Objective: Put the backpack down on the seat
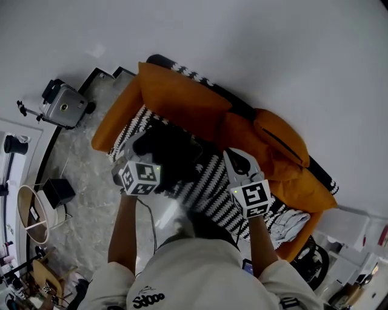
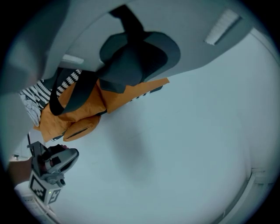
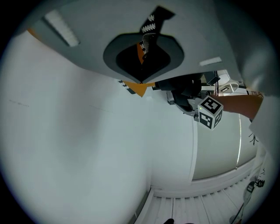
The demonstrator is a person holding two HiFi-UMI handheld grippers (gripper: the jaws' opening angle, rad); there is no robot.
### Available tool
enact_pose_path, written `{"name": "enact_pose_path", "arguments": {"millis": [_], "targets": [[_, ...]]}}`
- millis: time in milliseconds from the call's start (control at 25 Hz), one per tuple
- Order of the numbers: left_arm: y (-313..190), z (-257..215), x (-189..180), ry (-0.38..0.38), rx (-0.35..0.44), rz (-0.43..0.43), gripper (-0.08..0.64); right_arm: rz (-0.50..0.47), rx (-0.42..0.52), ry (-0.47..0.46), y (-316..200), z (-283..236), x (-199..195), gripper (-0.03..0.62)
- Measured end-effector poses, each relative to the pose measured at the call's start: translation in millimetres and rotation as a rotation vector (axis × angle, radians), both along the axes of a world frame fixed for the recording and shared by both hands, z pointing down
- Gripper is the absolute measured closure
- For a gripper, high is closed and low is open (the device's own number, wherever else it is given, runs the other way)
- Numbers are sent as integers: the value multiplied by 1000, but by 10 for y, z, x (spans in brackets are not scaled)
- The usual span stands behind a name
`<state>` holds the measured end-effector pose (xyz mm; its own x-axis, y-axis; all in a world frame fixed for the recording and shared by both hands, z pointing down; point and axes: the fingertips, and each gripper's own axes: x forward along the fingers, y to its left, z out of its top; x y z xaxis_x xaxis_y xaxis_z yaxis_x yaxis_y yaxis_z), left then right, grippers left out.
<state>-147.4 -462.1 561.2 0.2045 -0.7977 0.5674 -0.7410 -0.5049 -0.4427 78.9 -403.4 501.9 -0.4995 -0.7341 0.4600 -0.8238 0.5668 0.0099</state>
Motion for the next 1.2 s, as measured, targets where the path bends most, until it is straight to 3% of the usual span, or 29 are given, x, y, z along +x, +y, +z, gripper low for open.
{"name": "enact_pose_path", "arguments": {"millis": [480,920,1200], "targets": [[-623,366,382,-8,-57,37,548,24,-72,-31,-417,362,224,589],[-765,850,569,-30,-141,65,548,54,-116,-46,-469,575,339,589],[-766,1038,553,31,-190,18,548,69,-149,-53,-416,699,401,590]]}}
